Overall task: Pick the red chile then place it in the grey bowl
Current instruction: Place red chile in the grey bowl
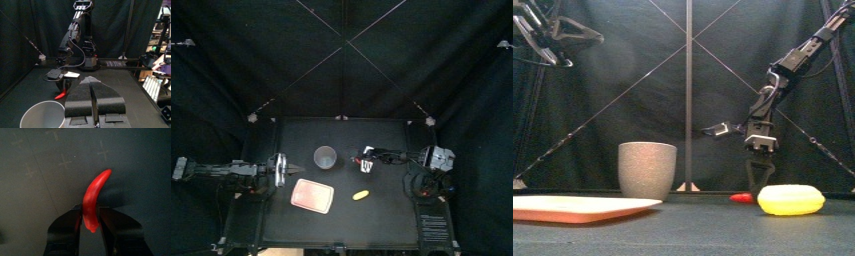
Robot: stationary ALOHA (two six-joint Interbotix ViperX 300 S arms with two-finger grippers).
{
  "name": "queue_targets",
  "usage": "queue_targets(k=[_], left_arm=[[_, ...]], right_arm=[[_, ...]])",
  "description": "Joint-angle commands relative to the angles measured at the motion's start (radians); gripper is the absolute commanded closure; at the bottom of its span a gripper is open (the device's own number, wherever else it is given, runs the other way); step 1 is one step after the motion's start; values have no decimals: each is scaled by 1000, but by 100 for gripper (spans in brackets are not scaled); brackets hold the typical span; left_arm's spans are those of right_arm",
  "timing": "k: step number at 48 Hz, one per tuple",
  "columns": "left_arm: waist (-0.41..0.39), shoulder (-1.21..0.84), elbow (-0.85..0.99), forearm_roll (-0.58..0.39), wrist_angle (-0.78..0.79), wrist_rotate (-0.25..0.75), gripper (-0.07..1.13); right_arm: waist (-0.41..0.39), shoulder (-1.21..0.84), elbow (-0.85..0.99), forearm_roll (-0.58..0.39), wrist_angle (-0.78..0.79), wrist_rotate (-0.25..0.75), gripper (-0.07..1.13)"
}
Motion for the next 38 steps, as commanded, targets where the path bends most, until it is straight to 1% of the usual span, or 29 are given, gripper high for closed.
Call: queue_targets(k=[1, 8, 17, 27, 38], left_arm=[[2, 3, -12, 3, -3, 2, 109], [2, 3, -11, 3, -3, 2, 109], [0, 3, -12, 3, -3, 2, 109], [2, 2, -12, 3, -3, 2, 109], [2, 2, -12, 2, -2, 2, 109]], right_arm=[[2, -49, -37, 3, -12, 0, 45], [21, -114, -118, 6, -11, 2, 44], [103, -156, -287, 8, -21, 2, 44], [164, -67, -439, 28, -41, -8, 44], [163, 60, -551, 41, -43, -15, 42]])
